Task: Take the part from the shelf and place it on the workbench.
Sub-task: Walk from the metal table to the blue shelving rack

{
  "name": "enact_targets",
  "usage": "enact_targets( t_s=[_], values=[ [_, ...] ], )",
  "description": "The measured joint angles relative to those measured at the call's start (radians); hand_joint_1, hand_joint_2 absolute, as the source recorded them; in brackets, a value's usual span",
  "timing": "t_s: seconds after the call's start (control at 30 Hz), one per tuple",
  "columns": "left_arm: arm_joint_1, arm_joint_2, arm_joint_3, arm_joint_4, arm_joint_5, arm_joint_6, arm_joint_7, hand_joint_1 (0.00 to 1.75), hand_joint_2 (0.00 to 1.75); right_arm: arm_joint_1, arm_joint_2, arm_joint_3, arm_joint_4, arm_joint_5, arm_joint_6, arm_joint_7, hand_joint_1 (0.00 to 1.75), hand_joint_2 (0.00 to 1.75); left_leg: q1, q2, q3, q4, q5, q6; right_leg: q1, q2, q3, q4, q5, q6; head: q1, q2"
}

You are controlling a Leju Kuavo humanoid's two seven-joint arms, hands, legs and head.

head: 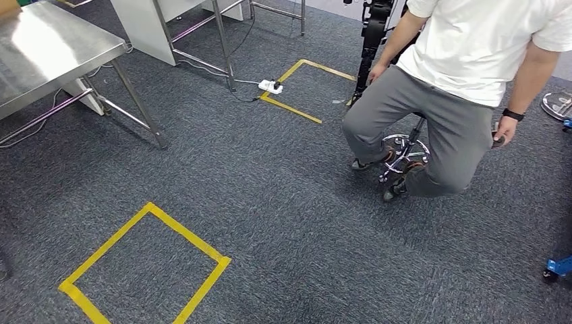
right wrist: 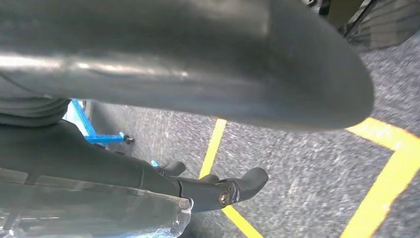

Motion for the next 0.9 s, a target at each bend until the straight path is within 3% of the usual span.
enact_targets(
  t_s=[0.07,0.1,0.17,0.2,0.23,0.27,0.3,0.37,0.43,0.5,0.57,0.63,0.7,0.73,0.77,0.83,0.9],
  values=[
    [0.000,0.000,0.000,0.000,0.000,0.000,-0.001,0.00,0.00,-0.001,0.000,0.000,0.000,0.000,0.000,0.000,0.00,0.00,0.007,-0.052,-0.021,0.051,-0.044,-0.008,-0.006,0.015,0.001,-0.001,0.008,-0.014,-0.003,0.000],
    [0.001,0.000,0.000,0.000,0.000,0.000,-0.001,0.00,0.00,-0.002,0.000,0.000,0.000,-0.001,0.000,0.000,0.00,0.00,0.008,-0.079,-0.044,0.105,-0.078,-0.009,-0.005,0.024,-0.003,-0.001,0.012,-0.019,-0.005,0.000],
    [0.005,0.001,0.000,0.000,0.000,0.000,-0.001,0.00,0.00,-0.002,0.000,0.000,0.000,-0.001,-0.001,0.001,0.00,0.00,0.010,-0.112,-0.104,0.234,-0.140,-0.011,0.001,0.048,-0.012,0.000,0.017,-0.026,-0.008,0.000],
    [0.007,0.001,0.000,0.000,0.000,0.000,-0.001,0.00,0.00,-0.001,0.000,0.000,0.000,-0.001,-0.001,0.001,0.00,0.00,0.010,-0.117,-0.125,0.275,-0.150,-0.010,0.004,0.062,-0.015,0.001,0.019,-0.028,-0.008,0.000],
    [0.007,0.001,0.000,0.000,0.000,0.000,-0.001,0.00,0.00,0.000,0.000,0.000,0.000,-0.001,-0.001,0.001,0.00,0.00,0.010,-0.120,-0.127,0.278,-0.138,-0.008,0.006,0.076,-0.017,0.002,0.020,-0.028,-0.008,0.000],
    [0.008,0.001,0.000,0.000,0.000,0.000,-0.001,0.00,0.00,0.001,0.000,0.000,0.000,-0.001,-0.001,0.001,0.00,0.00,0.010,-0.123,-0.110,0.241,-0.107,-0.004,0.008,0.091,-0.018,0.004,0.022,-0.028,-0.008,0.000],
    [0.008,0.001,0.000,0.000,0.000,0.000,-0.001,0.00,0.00,0.001,0.000,0.000,0.000,-0.001,-0.001,0.001,0.00,0.00,0.010,-0.137,-0.078,0.174,-0.067,0.001,0.009,0.105,-0.018,0.005,0.023,-0.026,-0.008,0.000],
    [0.008,0.003,0.000,0.000,0.000,0.000,-0.001,0.00,0.00,-0.001,0.002,0.000,0.000,0.000,-0.001,0.001,0.00,0.00,0.010,-0.186,-0.019,0.048,-0.013,0.012,0.012,0.130,-0.021,0.007,0.027,-0.019,-0.008,0.000],
    [0.006,0.005,0.000,0.000,0.000,0.001,-0.001,0.00,0.00,-0.002,0.004,0.000,0.000,0.001,-0.001,0.001,0.00,0.00,0.005,-0.206,-0.001,0.006,-0.003,0.020,0.013,0.150,-0.029,0.007,0.034,-0.008,-0.008,0.000],
    [0.005,0.005,0.000,0.000,0.001,0.004,0.000,0.00,0.00,0.000,0.004,0.000,0.000,0.002,-0.001,0.001,0.00,0.00,0.002,-0.179,0.000,-0.007,0.009,0.030,0.013,0.165,-0.043,0.003,0.042,0.006,-0.008,0.000],
    [0.005,0.004,0.000,0.000,0.001,0.006,0.000,0.00,0.00,0.000,0.003,0.000,0.000,0.003,-0.002,0.001,0.00,0.00,0.003,-0.151,0.004,-0.029,0.026,0.044,0.018,0.127,-0.072,0.042,0.021,0.007,-0.004,0.000],
    [0.006,0.003,0.000,0.000,0.000,0.007,0.000,0.00,0.00,-0.002,0.002,0.000,0.000,0.003,-0.003,0.004,0.00,0.00,0.001,-0.119,0.002,-0.039,0.034,0.050,0.019,0.069,-0.130,0.160,-0.040,-0.001,0.003,0.000],
    [0.009,0.002,0.000,0.000,-0.001,0.007,0.001,0.00,0.00,-0.001,0.002,0.000,0.000,0.003,-0.007,0.010,0.00,0.00,-0.002,-0.085,-0.002,-0.038,0.035,0.051,0.014,0.050,-0.178,0.277,-0.087,0.002,0.007,0.000],
    [0.009,0.001,0.000,0.000,-0.003,0.006,0.002,0.00,0.00,0.000,0.002,0.000,0.000,0.002,-0.010,0.013,0.00,0.00,-0.002,-0.069,-0.004,-0.037,0.035,0.050,0.011,0.045,-0.175,0.288,-0.090,0.010,0.007,0.000],
    [0.009,0.000,0.000,0.000,-0.004,0.006,0.003,0.00,0.00,0.001,0.001,0.000,0.000,0.002,-0.013,0.015,0.00,0.00,-0.002,-0.056,-0.005,-0.035,0.035,0.048,0.007,0.039,-0.150,0.256,-0.078,0.020,0.007,0.000],
    [0.008,-0.002,0.000,0.000,-0.008,0.006,0.006,0.00,0.00,0.001,0.001,0.000,0.000,0.000,-0.019,0.018,0.00,0.00,-0.003,-0.031,-0.005,-0.030,0.031,0.041,0.002,-0.001,-0.056,0.109,-0.038,0.036,0.007,0.000],
    [0.008,-0.004,0.000,0.000,-0.010,0.006,0.011,0.00,0.00,-0.003,0.003,0.000,0.000,0.000,-0.022,0.021,0.00,0.00,-0.007,-0.011,-0.002,-0.022,0.024,0.028,0.006,-0.041,0.002,0.009,-0.012,0.032,0.005,0.000]
  ],
)
